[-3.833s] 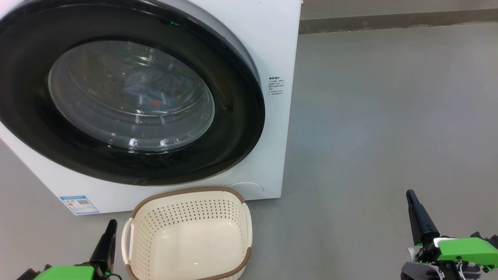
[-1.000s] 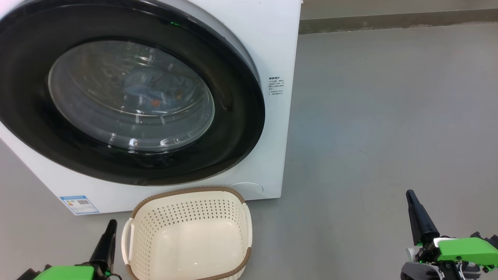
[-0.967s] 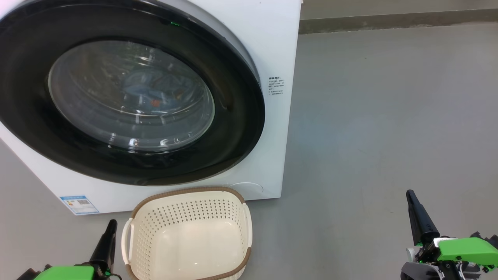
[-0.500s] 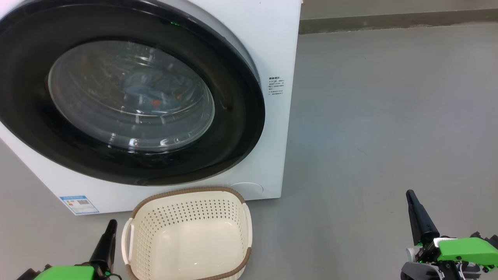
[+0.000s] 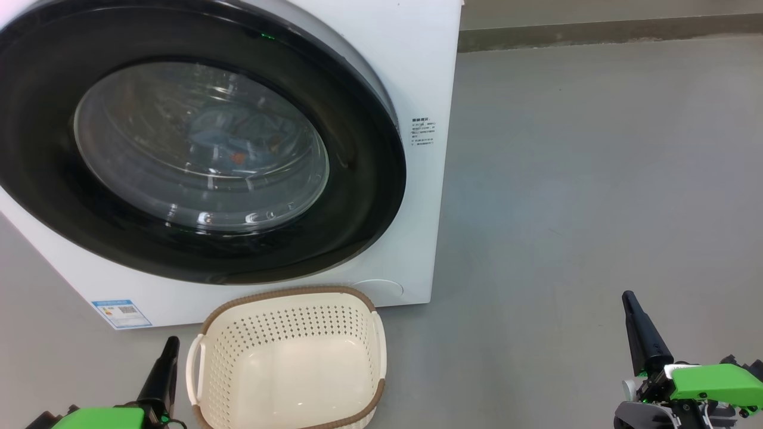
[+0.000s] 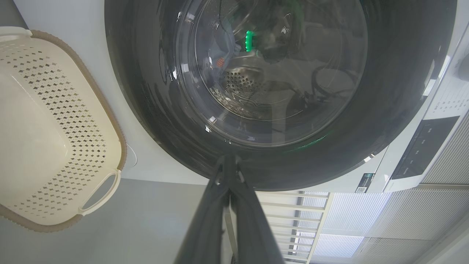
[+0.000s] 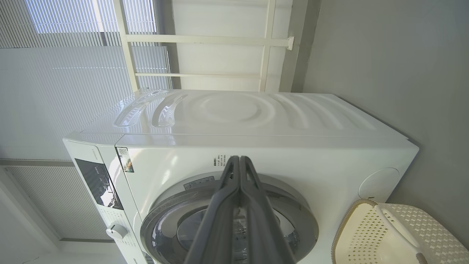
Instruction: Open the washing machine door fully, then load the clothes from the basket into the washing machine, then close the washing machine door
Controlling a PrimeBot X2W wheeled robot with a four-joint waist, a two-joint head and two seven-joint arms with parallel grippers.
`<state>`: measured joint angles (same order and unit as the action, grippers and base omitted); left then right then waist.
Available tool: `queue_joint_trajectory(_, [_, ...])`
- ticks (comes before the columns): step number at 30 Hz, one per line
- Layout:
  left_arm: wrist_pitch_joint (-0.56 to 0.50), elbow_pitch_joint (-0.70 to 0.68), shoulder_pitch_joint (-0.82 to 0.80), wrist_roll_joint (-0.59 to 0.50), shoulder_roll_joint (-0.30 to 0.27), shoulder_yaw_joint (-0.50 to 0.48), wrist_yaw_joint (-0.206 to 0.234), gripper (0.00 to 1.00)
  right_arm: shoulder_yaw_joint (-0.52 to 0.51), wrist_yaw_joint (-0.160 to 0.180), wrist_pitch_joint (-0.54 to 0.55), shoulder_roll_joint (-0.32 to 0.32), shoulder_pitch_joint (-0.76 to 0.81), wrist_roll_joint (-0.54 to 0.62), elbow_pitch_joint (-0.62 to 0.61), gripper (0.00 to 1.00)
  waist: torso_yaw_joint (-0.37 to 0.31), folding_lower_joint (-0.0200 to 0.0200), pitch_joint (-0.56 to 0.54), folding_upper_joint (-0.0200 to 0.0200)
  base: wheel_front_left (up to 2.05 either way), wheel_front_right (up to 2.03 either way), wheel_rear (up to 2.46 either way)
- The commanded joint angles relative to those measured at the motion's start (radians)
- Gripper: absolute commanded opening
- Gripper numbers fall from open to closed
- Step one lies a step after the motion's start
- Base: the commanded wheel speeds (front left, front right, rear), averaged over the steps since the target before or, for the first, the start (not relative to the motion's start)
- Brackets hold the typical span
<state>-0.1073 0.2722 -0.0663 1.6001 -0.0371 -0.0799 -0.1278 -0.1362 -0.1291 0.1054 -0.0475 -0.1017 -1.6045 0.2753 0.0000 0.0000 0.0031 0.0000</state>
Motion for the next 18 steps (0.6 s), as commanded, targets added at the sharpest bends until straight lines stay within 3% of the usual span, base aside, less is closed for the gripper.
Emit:
queue_joint_trajectory(1, [-0.006, -0.027, -0.042, 0.009, -0.013, -0.034, -0.003, 0.00, 0.022, -0.002, 0.009, -0.003, -0.006, -0.003, -0.030, 0.00, 0.000, 0.0000, 0.000, 0.0000, 0.00, 0.00, 0.00])
queue_joint_trajectory(18, [-0.006, -0.027, -0.042, 0.009, -0.013, -0.034, -0.003, 0.00, 0.022, -0.002, 0.008, -0.003, -0.006, -0.004, -0.030, 0.00, 0.000, 0.0000, 0.000, 0.0000, 0.00, 0.00, 0.00])
